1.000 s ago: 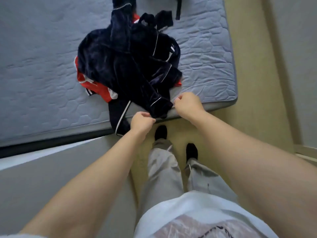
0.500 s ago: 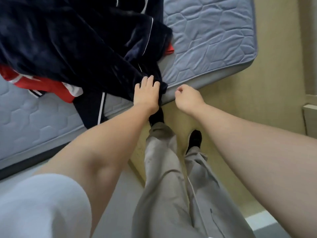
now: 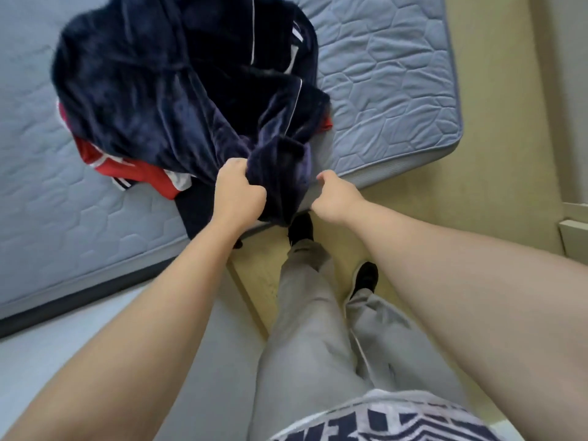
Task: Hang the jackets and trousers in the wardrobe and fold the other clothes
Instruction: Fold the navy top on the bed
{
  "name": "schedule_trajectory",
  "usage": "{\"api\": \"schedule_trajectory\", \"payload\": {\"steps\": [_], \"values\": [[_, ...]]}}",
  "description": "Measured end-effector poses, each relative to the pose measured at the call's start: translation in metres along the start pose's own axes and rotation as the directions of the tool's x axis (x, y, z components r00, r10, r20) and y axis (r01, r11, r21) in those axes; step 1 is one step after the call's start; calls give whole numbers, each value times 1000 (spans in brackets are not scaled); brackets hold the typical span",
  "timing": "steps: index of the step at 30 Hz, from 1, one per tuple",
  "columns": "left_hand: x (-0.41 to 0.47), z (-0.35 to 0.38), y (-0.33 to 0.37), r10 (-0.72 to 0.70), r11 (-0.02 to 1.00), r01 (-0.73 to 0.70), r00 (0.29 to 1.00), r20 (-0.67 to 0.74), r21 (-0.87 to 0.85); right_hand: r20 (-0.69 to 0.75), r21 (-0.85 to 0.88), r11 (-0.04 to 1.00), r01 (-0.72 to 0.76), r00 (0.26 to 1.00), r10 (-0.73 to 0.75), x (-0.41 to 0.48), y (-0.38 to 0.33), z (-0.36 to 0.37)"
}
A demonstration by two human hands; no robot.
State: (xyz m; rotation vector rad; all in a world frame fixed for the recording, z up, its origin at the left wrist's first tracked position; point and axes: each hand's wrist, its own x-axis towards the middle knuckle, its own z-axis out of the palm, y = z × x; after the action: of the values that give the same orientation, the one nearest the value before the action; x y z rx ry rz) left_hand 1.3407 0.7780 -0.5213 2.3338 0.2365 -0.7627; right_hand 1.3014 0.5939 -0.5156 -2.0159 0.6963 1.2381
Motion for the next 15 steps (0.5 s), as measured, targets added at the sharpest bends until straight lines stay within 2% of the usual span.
{"api": "schedule_trajectory", "payload": {"steps": [3,6,8,12,13,15], "values": [[-38,-51,34,110,993,-111,993,-43,-33,-71,23,986,163,984,-161,-46,-29,-17],[-71,-100,69,284,959,-284,954,-98,9,-174,30,954,300,941,-290,-86,-52,-38],[-94,-131,94,339,939,-344,933,-123,-17,-188,37,923,382,910,-369,-111,-65,-54],[-152,-178,156,442,864,-470,880,-174,-181,-176,-199,814,545,797,-577,-165,-91,-84],[-166,-188,171,466,842,-500,864,-193,-204,-197,-205,792,574,769,-608,-182,-99,-92],[-192,-206,196,462,810,-523,848,-262,-264,-250,-81,761,643,726,-640,-219,-114,-108]]}}
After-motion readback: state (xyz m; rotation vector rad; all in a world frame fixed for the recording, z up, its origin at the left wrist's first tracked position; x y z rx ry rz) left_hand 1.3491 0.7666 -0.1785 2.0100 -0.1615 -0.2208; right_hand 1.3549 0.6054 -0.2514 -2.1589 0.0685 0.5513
